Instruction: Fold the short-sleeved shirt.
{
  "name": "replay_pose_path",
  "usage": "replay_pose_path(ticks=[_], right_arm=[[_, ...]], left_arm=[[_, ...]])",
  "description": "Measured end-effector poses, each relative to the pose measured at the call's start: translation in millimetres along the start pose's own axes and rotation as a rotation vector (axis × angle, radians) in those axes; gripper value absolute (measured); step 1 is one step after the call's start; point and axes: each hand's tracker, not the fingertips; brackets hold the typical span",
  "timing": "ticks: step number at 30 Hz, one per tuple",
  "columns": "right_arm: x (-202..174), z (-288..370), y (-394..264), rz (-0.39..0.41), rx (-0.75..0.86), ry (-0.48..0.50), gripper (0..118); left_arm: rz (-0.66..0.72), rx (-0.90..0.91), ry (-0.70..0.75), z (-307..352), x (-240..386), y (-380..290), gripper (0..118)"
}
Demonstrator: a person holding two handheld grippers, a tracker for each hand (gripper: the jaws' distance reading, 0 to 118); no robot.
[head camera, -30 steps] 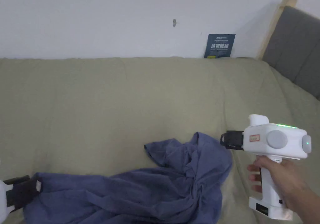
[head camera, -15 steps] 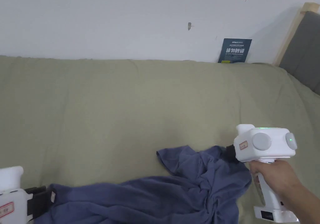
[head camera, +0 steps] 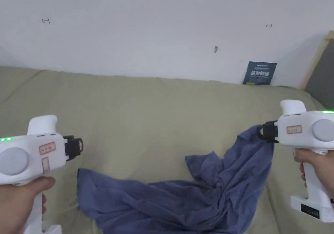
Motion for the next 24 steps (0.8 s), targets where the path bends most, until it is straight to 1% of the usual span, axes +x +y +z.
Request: replay_pose_path(ticks=[2, 4, 7, 9, 11, 13, 14, 15, 16, 17, 18, 19, 20, 24], right_arm=[[-7.9, 25.7, 18.9, 0.016, 0.056, -0.012, 8], [-9.2, 43.1, 36.2, 0.0, 0.096, -0.017, 8], [-13.4, 53.2, 44.1, 0.009, 0.082, -0.019, 8], [-17.4, 54.9, 38.4, 0.034, 0.079, -0.035, 8], [-14.2, 49.4, 29.1, 0.029, 0.075, -0.036, 8], [-11.4, 43.7, 19.9, 0.013, 0.06, -0.036, 8], [-9.8, 40.9, 15.2, 0.006, 0.054, -0.037, 8], [-5.0, 35.8, 11.3, 0.0, 0.046, -0.034, 8], [-3.1, 33.2, 7.4, -0.004, 0.041, -0.035, 8], [-1.2, 30.9, 3.8, -0.007, 0.038, -0.037, 8], [1.2, 28.8, 0.6, -0.011, 0.033, -0.037, 8], [5.2, 26.1, -1.9, -0.016, 0.03, -0.035, 8], [8.0, 23.7, -4.2, -0.02, 0.027, -0.036, 8], [19.2, 13.9, -8.8, -0.026, 0.005, -0.042, 8]], left_arm=[[-0.025, 0.021, 0.006, 11.8, 7.1, 19.5, 3], [-0.052, 0.032, 0.025, 18.1, 11.7, 33.7, 3], [-0.065, 0.025, 0.033, 19.5, 10.0, 37.4, 3], [-0.081, 0.004, 0.058, 17.1, 7.2, 30.9, 3], [-0.087, -0.065, 0.081, 5.7, -0.8, 20.1, 3], [-0.051, -0.171, 0.057, -14.0, -14.8, 6.0, 4], [-0.022, -0.214, 0.048, -27.1, -23.9, -4.0, 21], [0.007, -0.25, 0.069, -40.1, -33.5, -14.4, 60], [0.028, -0.306, 0.084, -56.3, -42.9, -24.7, 106], [0.042, -0.377, 0.102, -70.5, -51.1, -36.9, 118], [0.061, -0.358, 0.076, -89.0, -59.9, -44.0, 117], [0.076, -0.438, 0.137, -103.3, -68.8, -51.0, 117], [0.077, -0.467, 0.156, -119.7, -75.5, -57.9, 117], [0.003, -0.523, 0.237, -160.7, -89.2, -89.0, 116]])
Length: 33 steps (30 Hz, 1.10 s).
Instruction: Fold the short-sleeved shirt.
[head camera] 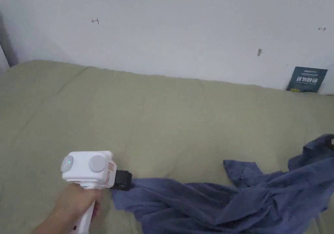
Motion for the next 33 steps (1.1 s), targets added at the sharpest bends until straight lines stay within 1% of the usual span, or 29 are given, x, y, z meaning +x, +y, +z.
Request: replay_pose_path(ticks=[2, 4, 5, 6, 8, 9, 11, 12, 13, 14, 15, 17, 20, 22, 26, 27, 29, 31, 33], right_arm=[[2.8, -4.2, -1.3, -0.003, -0.007, -0.004, 8], [6.0, -5.9, -2.3, -0.012, -0.01, -0.004, 8], [7.0, -7.2, -2.6, -0.016, -0.011, -0.001, 8], [6.8, -8.2, -3.0, -0.017, -0.01, -0.001, 8], [8.9, -9.7, -4.4, -0.02, -0.01, 0.004, 8], [8.9, -10.7, -5.0, -0.024, -0.011, 0.008, 8], [8.7, -11.1, -7.9, -0.027, -0.013, 0.016, 8], [8.6, -11.1, -9.3, -0.026, -0.013, 0.017, 8], [8.7, -11.1, -9.7, -0.029, -0.013, 0.021, 8], [8.7, -11.0, -10.1, -0.032, -0.015, 0.026, 8], [8.6, -8.5, -11.7, -0.032, -0.013, 0.026, 8], [9.3, -6.8, -11.7, -0.028, -0.013, 0.025, 8], [12.6, -2.6, -11.0, -0.033, -0.01, 0.02, 8], [13.1, 1.7, -8.9, -0.047, -0.005, 0.022, 8], [11.4, 13.1, -2.0, -0.059, 0.016, 0.03, 8], [10.4, 17.1, 0.9, -0.06, 0.023, 0.033, 8], [8.9, 25.9, 10.2, -0.061, 0.041, 0.045, 8], [7.9, 36.8, 23.0, -0.064, 0.08, 0.051, 8], [7.7, 50.6, 42.1, -0.079, 0.131, 0.076, 8]], left_arm=[[-0.022, -0.005, 0.012, -8.9, 16.5, -9.5, 116], [-0.117, 0.025, 0.123, -8.8, 32.3, -14.4, 115], [-0.138, 0.079, 0.124, -4.2, 35.2, -15.0, 103], [-0.142, 0.079, 0.089, 7.4, 46.0, -24.0, 94], [-0.153, 0.105, 0.08, 18.3, 55.1, -30.9, 85], [-0.17, 0.097, 0.041, 20.6, 58.1, -33.5, 67], [-0.244, 0.099, 0.071, 27.2, 61.9, -32.5, 25], [-0.248, 0.102, 0.05, 33.1, 53.5, -29.0, 7], [-0.18, 0.105, -0.032, 38.2, 52.3, -28.9, 7], [-0.162, 0.111, -0.057, 45.3, 51.7, -26.8, 6], [-0.149, 0.182, -0.085, 57.6, 49.3, -22.3, 6], [-0.117, 0.24, -0.141, 85.5, 44.4, -17.6, 6], [-0.081, 0.288, -0.238, 113.6, 46.3, -6.3, 5], [-0.1, 0.333, -0.233, 133.4, 51.8, 2.0, 5], [-0.088, 0.418, -0.286, 170.2, 62.2, 14.5, 4], [-0.097, 0.408, -0.304, 178.4, 64.6, 18.5, 4], [-0.097, 0.454, -0.305, 198.2, 67.1, 24.5, 4], [-0.105, 0.537, -0.269, 223.8, 66.5, 35.3, 4], [-0.114, 0.584, -0.263, 253.4, 67.0, 49.6, 4]])
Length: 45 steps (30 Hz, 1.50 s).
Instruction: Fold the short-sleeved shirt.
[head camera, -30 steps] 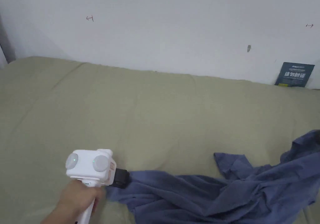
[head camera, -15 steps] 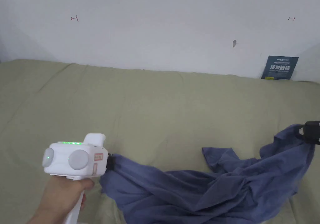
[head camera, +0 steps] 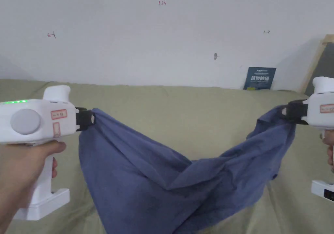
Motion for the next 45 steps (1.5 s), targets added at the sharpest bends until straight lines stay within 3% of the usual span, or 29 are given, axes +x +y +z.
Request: replay_pose_path(ticks=[9, 12, 18, 25, 29, 36, 41, 45], right_arm=[[-22.4, 48.7, 122.7, -0.086, 0.23, 0.096, 8], [-33.0, 58.5, 157.0, -0.072, 0.274, 0.097, 8], [-41.1, 39.2, 172.5, -0.086, 0.294, 0.094, 8], [-27.2, -39.1, 92.3, -0.154, 0.226, 0.055, 8], [-15.8, -42.1, 46.1, -0.206, 0.25, 0.071, 8], [-7.1, 34.4, -43.8, -0.24, 0.226, 0.106, 8], [-4.9, 96.7, -159.6, -0.222, 0.126, 0.015, 8], [0.2, 101.7, -269.4, -0.212, -0.081, -0.086, 8]], left_arm=[[0.045, 0.276, 0.043, 60.6, -11.6, 146.2, 4], [0.047, 0.332, 0.051, 76.6, -11.1, 184.1, 4], [0.034, 0.328, 0.098, 55.7, -19.9, 198.3, 4], [0.124, 0.268, 0.154, -27.0, -41.3, 98.2, 4], [0.187, 0.285, 0.149, -36.4, -55.3, 39.6, 4], [0.208, 0.237, 0.098, 42.0, -61.2, -46.1, 4], [0.267, 0.164, 0.097, 125.1, -62.5, -145.9, 4], [0.305, -0.032, 0.122, 139.1, -74.5, -233.2, 4]])
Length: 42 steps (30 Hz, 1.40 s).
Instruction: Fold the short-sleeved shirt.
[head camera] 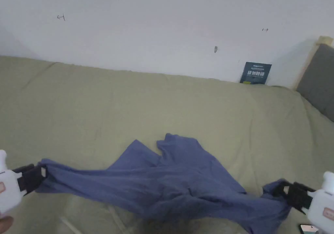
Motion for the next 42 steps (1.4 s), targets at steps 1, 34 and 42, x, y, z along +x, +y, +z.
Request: replay_pose_path(ticks=[1, 34, 42], right_arm=[[10.4, -9.3, -24.8, -0.02, -0.041, -0.039, 8], [-92.2, 120.5, -127.9, 0.186, -0.011, 0.078, 0], [-108.6, 61.7, -99.7, 0.182, -0.103, 0.086, 0]], left_arm=[[0.01, -0.051, 0.005, -2.9, -8.6, -16.0, 4], [-0.113, -0.119, 0.145, 60.0, -75.9, -70.5, 110], [-0.188, -0.117, 0.184, -55.3, -93.9, -19.9, 114]])
